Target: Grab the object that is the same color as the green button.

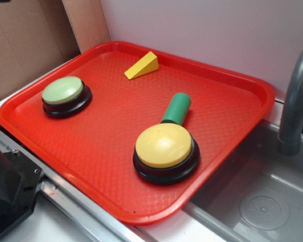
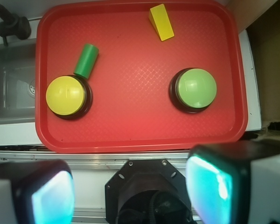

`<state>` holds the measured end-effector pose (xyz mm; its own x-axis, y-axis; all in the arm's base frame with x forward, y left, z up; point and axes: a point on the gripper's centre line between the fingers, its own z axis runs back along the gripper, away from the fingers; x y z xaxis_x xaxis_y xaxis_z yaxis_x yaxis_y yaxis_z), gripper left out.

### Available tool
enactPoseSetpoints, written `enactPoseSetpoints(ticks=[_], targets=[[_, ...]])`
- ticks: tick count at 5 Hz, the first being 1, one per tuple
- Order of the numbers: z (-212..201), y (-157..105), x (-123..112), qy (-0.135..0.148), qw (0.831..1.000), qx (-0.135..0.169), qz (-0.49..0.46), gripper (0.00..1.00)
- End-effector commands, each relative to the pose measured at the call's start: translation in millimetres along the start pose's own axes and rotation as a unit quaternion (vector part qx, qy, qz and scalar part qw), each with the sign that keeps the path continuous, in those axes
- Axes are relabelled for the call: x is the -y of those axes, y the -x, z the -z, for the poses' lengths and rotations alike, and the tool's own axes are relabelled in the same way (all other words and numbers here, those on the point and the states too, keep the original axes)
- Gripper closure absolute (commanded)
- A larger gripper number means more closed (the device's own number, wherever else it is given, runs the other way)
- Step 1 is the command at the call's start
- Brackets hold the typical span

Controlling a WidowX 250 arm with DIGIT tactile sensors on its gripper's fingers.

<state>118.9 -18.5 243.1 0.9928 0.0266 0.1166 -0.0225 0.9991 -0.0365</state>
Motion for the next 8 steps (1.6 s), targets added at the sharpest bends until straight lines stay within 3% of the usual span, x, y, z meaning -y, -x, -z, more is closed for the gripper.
enactPoseSetpoints(ticks=[1, 2, 4, 6, 7, 8], targets=[[0.0, 0.0, 0.0, 0.000, 1.000, 0.000, 0.000, 0.00], [13.5, -17.0, 6.0, 0.011, 0.995, -0.019, -0.100, 0.00], [57.7, -66.3, 26.0, -0.018, 0.964, 0.005, -0.265, 0.00], [125.4, -113.2, 63.0, -0.003, 0.961, 0.049, -0.271, 0.00], [163.1, -127.9, 75.2, 0.002, 0.965, 0.033, -0.260, 0.00], [189.5, -133.6, 81.9, -0.019, 0.968, 0.023, -0.248, 0.00]])
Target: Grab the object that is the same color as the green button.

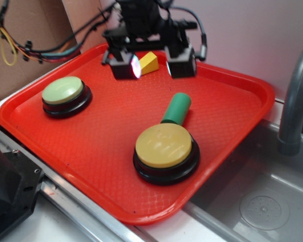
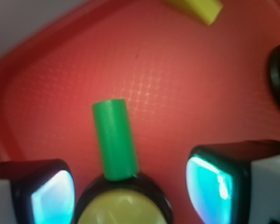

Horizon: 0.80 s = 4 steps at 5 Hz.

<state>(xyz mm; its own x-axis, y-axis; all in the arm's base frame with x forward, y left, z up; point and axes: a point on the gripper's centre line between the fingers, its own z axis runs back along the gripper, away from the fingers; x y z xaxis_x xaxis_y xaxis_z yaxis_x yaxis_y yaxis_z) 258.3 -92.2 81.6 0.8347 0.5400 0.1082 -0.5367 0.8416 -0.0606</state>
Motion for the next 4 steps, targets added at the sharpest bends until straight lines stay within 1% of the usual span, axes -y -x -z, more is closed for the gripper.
enactPoseSetpoints(ticks=[1, 2, 3, 4], targets=[[36.9, -14.9, 14.2, -0.012, 1.000, 0.001, 0.012, 0.00], [50.6, -20.1, 12.3, -0.020, 1.000, -0.009, 0.011, 0.00], [59.2, -21.8, 12.2, -0.022, 1.000, -0.010, 0.003, 0.00], [57.9, -23.9, 8.1, -0.013, 1.000, -0.008, 0.008, 1.00]])
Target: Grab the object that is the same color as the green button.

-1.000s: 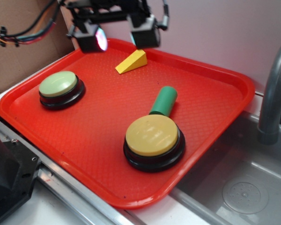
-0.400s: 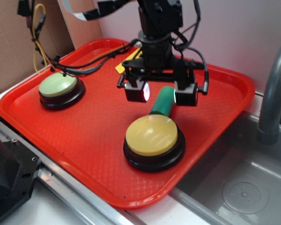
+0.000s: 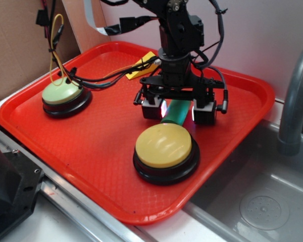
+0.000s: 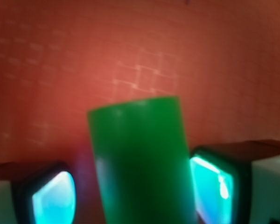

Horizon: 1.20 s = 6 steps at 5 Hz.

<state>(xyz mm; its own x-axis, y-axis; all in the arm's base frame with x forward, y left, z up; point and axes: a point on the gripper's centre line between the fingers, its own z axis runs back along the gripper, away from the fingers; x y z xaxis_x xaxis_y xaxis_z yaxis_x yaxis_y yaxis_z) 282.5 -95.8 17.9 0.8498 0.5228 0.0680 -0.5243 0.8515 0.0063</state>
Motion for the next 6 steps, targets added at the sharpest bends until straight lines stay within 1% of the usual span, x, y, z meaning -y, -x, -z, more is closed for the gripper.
enactPoseSetpoints(ticks=[1, 2, 3, 4, 5, 6], targets=[[-14.8, -11.7, -6.1, 0.014, 0.999, 0.011, 0.030, 1.00], [-43.7, -17.4, -14.0, -0.004, 0.996, 0.021, 0.090, 1.00], [-84.8, -28.0, -24.9, -0.050, 0.985, 0.039, 0.158, 1.00], [-120.0, -36.7, -43.8, -0.084, 0.975, 0.054, 0.199, 1.00], [-151.7, -41.5, -66.5, -0.048, 0.972, 0.059, 0.222, 1.00], [-173.4, -45.1, -87.8, -0.016, 0.968, 0.054, 0.242, 1.00]])
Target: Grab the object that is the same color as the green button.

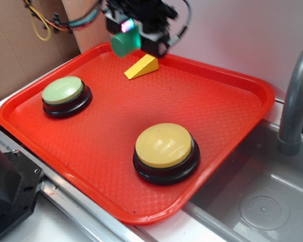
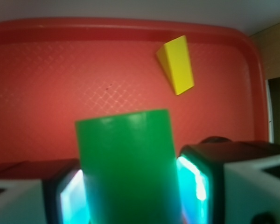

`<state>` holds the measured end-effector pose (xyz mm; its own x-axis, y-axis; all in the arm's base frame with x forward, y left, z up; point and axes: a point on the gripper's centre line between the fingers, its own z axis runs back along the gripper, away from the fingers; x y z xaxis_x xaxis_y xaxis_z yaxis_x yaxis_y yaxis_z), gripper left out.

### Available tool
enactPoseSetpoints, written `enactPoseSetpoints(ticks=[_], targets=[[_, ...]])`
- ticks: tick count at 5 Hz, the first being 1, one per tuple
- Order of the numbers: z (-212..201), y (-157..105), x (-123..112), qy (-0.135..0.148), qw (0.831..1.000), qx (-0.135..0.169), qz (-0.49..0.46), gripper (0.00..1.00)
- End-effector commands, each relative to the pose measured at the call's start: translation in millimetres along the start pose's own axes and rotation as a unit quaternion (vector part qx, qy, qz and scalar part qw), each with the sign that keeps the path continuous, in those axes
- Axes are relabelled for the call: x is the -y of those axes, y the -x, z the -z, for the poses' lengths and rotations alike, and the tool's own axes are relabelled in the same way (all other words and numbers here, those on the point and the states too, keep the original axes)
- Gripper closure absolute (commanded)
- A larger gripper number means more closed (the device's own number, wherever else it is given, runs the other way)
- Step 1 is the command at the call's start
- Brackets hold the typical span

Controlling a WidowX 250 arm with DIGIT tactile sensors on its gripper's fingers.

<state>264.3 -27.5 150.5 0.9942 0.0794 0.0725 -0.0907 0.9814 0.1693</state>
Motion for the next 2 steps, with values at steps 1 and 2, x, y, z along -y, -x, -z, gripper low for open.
enactPoseSetpoints(ticks=[1, 2], targets=[[-41.9, -3.8, -34.8, 0.042, 0.998, 0.048, 0.001, 1.00], [-36.8, -7.2, -35.5, 0.012, 1.000, 0.021, -0.002, 1.00]])
